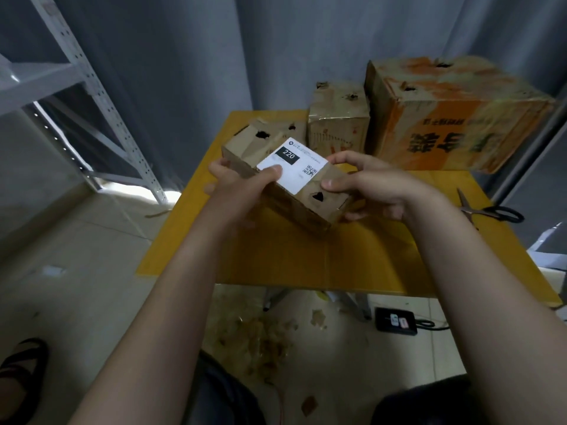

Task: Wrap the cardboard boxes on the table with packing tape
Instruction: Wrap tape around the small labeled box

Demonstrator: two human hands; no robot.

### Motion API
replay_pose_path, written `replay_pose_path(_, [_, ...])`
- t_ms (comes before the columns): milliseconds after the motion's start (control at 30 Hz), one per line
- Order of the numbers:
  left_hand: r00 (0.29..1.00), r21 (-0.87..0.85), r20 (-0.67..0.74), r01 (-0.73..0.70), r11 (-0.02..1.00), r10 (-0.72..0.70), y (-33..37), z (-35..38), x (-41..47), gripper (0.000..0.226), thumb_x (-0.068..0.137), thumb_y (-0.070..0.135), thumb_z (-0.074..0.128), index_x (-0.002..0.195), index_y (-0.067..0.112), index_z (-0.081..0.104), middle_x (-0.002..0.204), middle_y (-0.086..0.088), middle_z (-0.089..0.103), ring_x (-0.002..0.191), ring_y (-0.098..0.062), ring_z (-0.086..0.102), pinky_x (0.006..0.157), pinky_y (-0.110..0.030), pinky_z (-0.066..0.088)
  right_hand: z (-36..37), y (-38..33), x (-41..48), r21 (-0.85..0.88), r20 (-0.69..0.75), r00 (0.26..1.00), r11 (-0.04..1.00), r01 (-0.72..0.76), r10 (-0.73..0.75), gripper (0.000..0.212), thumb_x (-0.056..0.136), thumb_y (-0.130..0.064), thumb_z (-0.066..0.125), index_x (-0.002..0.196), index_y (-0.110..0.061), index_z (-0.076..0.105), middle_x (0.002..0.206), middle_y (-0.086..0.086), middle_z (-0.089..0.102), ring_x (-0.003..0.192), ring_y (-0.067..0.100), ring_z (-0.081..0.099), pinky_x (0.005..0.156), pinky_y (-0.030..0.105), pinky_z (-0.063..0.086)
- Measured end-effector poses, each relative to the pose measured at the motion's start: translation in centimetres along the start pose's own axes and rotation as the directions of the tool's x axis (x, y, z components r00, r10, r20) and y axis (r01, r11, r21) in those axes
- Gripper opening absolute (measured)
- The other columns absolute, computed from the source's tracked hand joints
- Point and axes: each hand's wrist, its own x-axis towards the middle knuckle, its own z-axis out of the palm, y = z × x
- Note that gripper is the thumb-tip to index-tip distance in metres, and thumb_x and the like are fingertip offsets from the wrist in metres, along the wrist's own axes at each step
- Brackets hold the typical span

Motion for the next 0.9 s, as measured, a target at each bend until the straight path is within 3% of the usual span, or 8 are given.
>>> replay_pose_path(67, [0.955,0.229,-0.227,-0.138,0.964,0.191,-0.2,-0.9,0.4,0.084,0.074,0.050,0.085,0.131,0.024,0.029,0.141,-0.005,0.026,0.121,-0.024,0.047,0.101,-0.048,0.052,-0.5,0.1,0.3,-0.023,-0.011,1.000,1.000,0.016,-0.016,0.029,0.089,-0.018,0.079,0.105,-0.042,0.075,0.098,0.000,0.079,0.093,0.026,0.069,0.069,0.039,0.051])
replay_pose_path(133, [0.884,0.330,-0.287,-0.269,0.905,0.368,-0.2,-1.0,0.5,0.069,0.080,0.043,0.084,0.128,0.021,0.041,0.139,-0.002,0.030,0.132,-0.028,0.041,0.108,-0.045,0.044,-0.6,-0.1,0.4,-0.090,-0.013,1.000,0.996,0.023,-0.025,0.028,0.090,-0.019,0.078,0.105,-0.042,0.077,0.103,-0.003,0.077,0.099,0.024,0.070,0.073,0.037,0.053])
replay_pose_path(267, [0.947,0.458,0.107,-0.319,0.830,0.304,-0.6,0.0,0.5,0.035,0.083,0.060,0.075,0.109,0.039,0.064,0.130,0.010,0.051,0.132,-0.025,0.047,0.111,-0.054,0.044,0.9,-0.7,0.8,-0.260,-0.026,0.994,0.961,0.099,-0.110,0.035,0.092,-0.016,0.076,0.119,-0.037,0.070,0.123,-0.004,0.065,0.106,0.016,0.065,0.076,0.029,0.057])
replay_pose_path(400, [0.947,0.731,0.283,-0.315,0.605,0.151,-0.8,0.8,0.9,0.058,0.071,0.071,0.080,0.120,0.053,0.055,0.156,0.007,0.042,0.149,-0.033,0.027,0.118,-0.067,0.025,0.5,-1.6,-0.3,-0.391,-0.164,0.945,0.898,0.201,-0.283,0.044,0.091,-0.012,0.078,0.128,-0.031,0.065,0.130,-0.004,0.059,0.106,0.011,0.062,0.064,0.012,0.048])
replay_pose_path(533, [0.952,0.713,0.226,-0.305,0.631,0.205,-0.8,1.4,1.3,0.067,0.075,0.050,0.088,0.135,0.043,0.056,0.162,0.002,0.034,0.154,-0.032,0.020,0.122,-0.063,0.022,-2.9,-1.8,-3.0,-0.536,-0.251,0.933,0.840,0.089,-0.258,0.040,0.084,-0.027,0.086,0.116,-0.035,0.065,0.117,-0.005,0.064,0.112,0.020,0.061,0.087,0.031,0.049])
replay_pose_path(667, [0.969,0.768,0.184,-0.247,0.591,0.166,-0.3,2.0,1.4,0.073,0.076,0.051,0.087,0.140,0.041,0.052,0.163,-0.004,0.032,0.154,-0.030,0.017,0.123,-0.063,0.019,-4.5,-0.6,-4.3,-0.738,-0.295,0.955,0.637,-0.223,-0.007,0.066,0.077,-0.034,0.091,0.135,-0.038,0.059,0.149,0.002,0.052,0.133,0.031,0.051,0.095,0.038,0.046])
replay_pose_path(800, [0.971,0.792,0.158,-0.232,0.565,0.177,0.3,3.4,0.0,0.071,0.076,0.066,0.080,0.136,0.042,0.054,0.168,-0.004,0.017,0.159,-0.033,0.008,0.123,-0.067,0.000,-3.8,1.4,-4.3,-0.717,-0.239,0.970,0.668,-0.201,0.037,0.086,0.080,-0.026,0.090,0.153,-0.034,0.044,0.147,0.004,0.056,0.130,0.030,0.055,0.084,0.032,0.043])
replay_pose_path(900, [0.925,0.645,0.188,-0.371,0.668,0.331,0.9,5.0,-1.3,0.050,0.082,0.053,0.082,0.124,0.035,0.064,0.167,-0.004,0.027,0.160,-0.027,0.008,0.125,-0.057,0.012,-3.7,2.1,-4.4,-0.681,-0.269,0.959,0.721,-0.128,-0.084,0.075,0.086,-0.010,0.079,0.149,-0.035,0.049,0.133,0.005,0.062,0.107,0.024,0.058,0.077,0.031,0.048])
